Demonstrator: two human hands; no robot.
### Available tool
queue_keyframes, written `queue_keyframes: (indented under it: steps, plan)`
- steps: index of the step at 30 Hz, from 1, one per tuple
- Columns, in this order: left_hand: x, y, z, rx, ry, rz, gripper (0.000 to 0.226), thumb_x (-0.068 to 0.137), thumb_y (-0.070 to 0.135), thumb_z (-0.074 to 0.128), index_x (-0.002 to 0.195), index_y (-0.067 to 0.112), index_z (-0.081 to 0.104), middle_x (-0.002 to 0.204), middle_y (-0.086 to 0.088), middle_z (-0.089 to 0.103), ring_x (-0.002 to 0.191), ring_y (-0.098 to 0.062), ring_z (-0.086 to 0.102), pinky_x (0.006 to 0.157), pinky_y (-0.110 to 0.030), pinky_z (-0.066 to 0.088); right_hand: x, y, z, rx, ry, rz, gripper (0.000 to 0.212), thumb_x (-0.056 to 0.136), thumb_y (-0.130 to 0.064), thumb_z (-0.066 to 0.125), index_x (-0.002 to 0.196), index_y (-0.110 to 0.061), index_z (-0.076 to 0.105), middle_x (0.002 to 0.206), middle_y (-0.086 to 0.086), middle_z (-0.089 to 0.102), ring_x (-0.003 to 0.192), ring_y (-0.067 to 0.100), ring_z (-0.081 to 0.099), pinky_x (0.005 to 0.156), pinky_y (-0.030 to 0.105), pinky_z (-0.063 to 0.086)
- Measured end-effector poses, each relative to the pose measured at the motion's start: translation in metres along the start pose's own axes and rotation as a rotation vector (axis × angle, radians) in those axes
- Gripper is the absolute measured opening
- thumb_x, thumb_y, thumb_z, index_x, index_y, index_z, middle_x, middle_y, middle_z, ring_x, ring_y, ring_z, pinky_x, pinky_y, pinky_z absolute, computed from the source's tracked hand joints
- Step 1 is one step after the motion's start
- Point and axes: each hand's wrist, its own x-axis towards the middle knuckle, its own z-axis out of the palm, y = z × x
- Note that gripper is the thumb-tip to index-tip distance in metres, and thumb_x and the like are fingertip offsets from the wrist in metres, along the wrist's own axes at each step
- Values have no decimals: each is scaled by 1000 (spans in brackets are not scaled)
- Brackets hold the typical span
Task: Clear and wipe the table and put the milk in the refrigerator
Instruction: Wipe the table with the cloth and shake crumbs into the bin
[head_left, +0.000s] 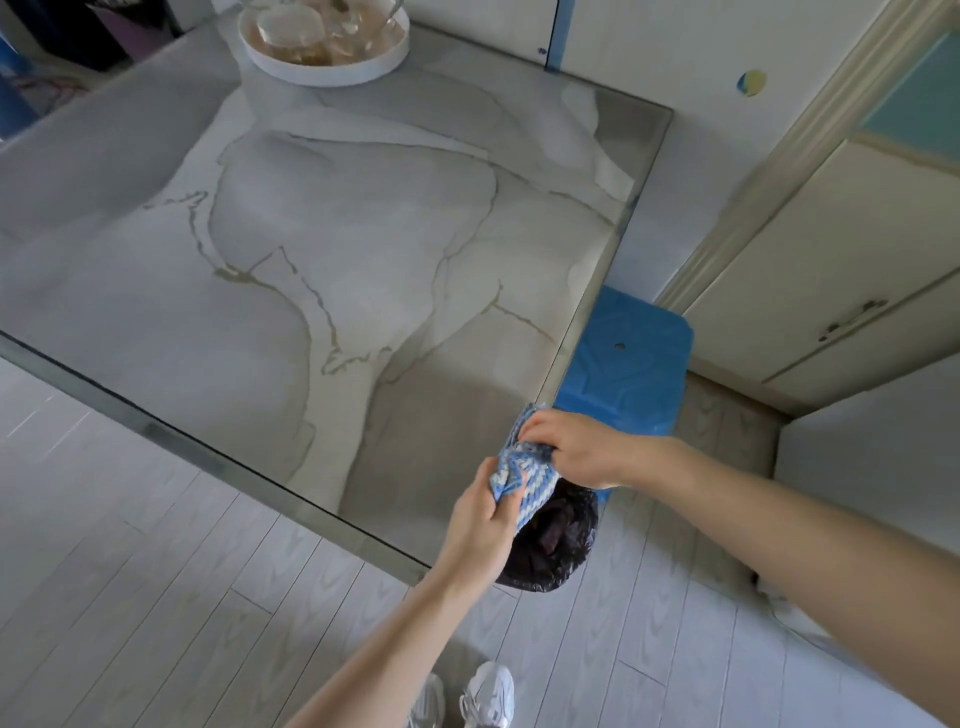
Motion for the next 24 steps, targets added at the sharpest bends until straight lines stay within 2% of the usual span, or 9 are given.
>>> queue_keyframes:
  steps: [2,5,9,12,15,17,20,22,24]
  plan:
    - [7,8,12,49,-29,0,39,80,32,37,109,11,51,101,-5,64,98,-23,59,87,-35,45,-8,17,-3,9,40,40,36,84,8,34,112,1,56,123,10,49,115,25,45,97,33,37]
    - [19,20,31,84,-37,35,25,91,22,41,112,12,51,96,1,60,95,-21,57,78,-25,42,-19,39,-11,51,86,95,37,85,8,33,113,-1,55,122,10,49,114,25,46,95,34,38]
    - [42,44,42,122,-36,120,11,95,13,43,100,14,53,77,8,55,73,-8,52,60,-8,36,-32,62,-30,143,149,126,27,86,6,37,106,3,55,110,13,51,103,26,47,83,33,35]
    - [68,69,39,228,-33,208,9,92,10,45,94,15,53,76,2,57,73,-12,52,57,-13,34,-38,72,-53,263,239,124,22,81,9,40,91,-2,56,90,7,50,87,22,47,72,30,35]
    - [100,97,28,375,-3,306,26,90,9,47,113,15,56,86,-3,61,74,-17,54,57,-21,33,-41,71,-84,359,364,87,27,80,11,41,72,-14,51,71,0,48,73,17,44,64,29,31]
    - [128,117,23,446,-2,376,26,90,11,50,115,17,57,83,-3,61,68,-16,53,53,-19,31,-35,74,-103,410,464,59,28,80,12,40,81,-10,57,78,5,54,74,17,47,65,30,33]
    - [168,136,13,555,-16,472,21,90,11,51,110,14,59,80,-1,57,74,-17,51,56,-20,25,-15,77,-120,425,601,79,37,78,13,37,103,-3,60,91,11,57,82,20,50,67,30,37]
    - [186,136,8,595,-33,466,22,90,10,50,110,11,59,86,-7,60,81,-20,54,60,-20,25,1,78,-120,426,613,96,34,77,11,36,99,-3,59,92,15,57,82,22,52,67,30,37]
    - [201,126,6,613,-74,386,24,90,10,50,112,10,58,99,-14,64,92,-25,58,65,-23,29,18,81,-114,392,560,138,29,79,9,38,96,-3,57,91,11,53,82,22,50,62,27,34]
